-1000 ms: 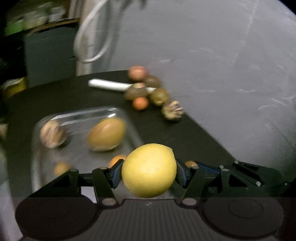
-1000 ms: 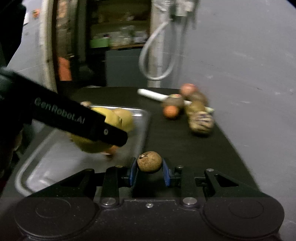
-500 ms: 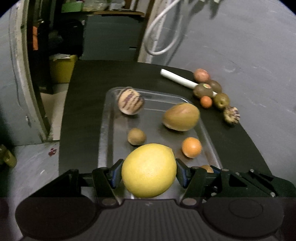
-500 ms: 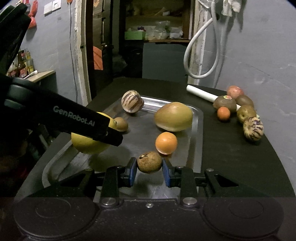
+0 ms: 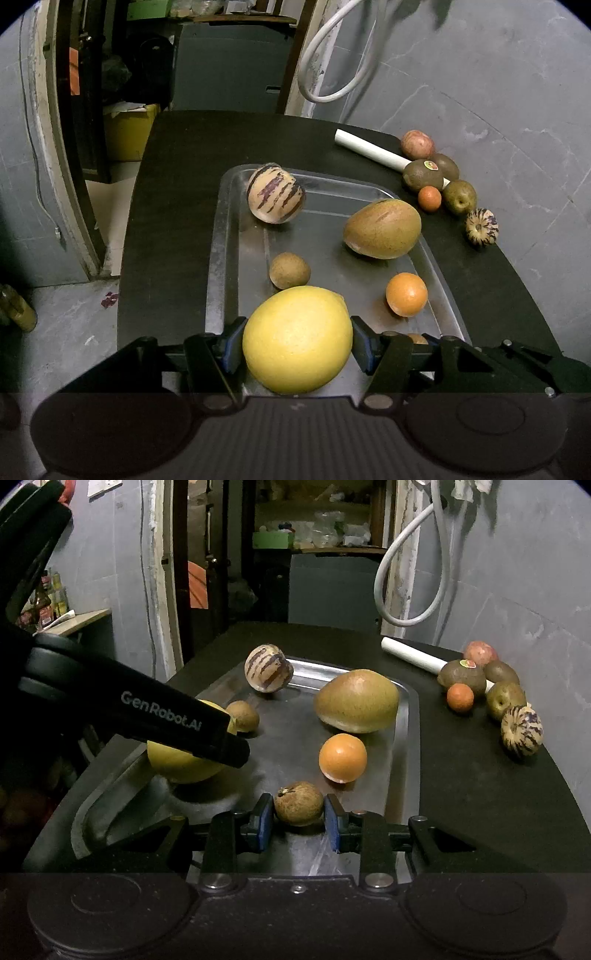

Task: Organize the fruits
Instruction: 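Place the lemon on the tray with the left tool while the right tool releases the brown fruit there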

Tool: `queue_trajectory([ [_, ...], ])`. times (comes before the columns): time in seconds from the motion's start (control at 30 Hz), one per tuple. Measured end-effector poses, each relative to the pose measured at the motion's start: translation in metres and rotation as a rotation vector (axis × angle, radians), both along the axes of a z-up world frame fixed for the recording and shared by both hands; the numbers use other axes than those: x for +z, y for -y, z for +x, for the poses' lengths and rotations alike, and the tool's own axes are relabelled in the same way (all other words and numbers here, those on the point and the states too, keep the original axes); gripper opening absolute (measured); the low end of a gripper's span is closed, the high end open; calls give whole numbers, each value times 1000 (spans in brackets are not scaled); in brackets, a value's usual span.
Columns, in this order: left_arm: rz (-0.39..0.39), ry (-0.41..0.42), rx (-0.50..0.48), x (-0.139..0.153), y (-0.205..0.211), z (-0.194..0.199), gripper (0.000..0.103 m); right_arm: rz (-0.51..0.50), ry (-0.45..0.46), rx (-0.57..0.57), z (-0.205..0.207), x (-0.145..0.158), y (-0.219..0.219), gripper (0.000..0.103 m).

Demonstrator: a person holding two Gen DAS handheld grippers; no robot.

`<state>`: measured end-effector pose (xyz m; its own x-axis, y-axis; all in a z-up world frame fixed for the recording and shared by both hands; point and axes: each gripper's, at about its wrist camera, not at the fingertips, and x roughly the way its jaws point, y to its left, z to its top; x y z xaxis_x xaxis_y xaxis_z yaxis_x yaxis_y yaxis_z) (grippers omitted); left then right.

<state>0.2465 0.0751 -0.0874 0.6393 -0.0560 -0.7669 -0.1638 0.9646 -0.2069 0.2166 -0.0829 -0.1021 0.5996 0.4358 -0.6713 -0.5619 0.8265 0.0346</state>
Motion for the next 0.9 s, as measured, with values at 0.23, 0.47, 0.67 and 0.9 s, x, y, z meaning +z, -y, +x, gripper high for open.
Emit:
queue_trajectory([
  [0.23, -2, -17, 2, 2, 0, 0, 66, 3, -5, -13, 1, 1, 2, 37],
  [0.47, 41, 33, -14, 25, 7, -12, 88, 38, 27, -59, -15, 20, 16, 64],
  [0.67, 36, 80, 18, 57, 4, -45, 102, 70, 33, -102, -44, 49, 37, 98],
  [0.9, 53, -5, 22, 66, 9, -98, 102, 32, -37, -152, -85, 65, 70, 102],
])
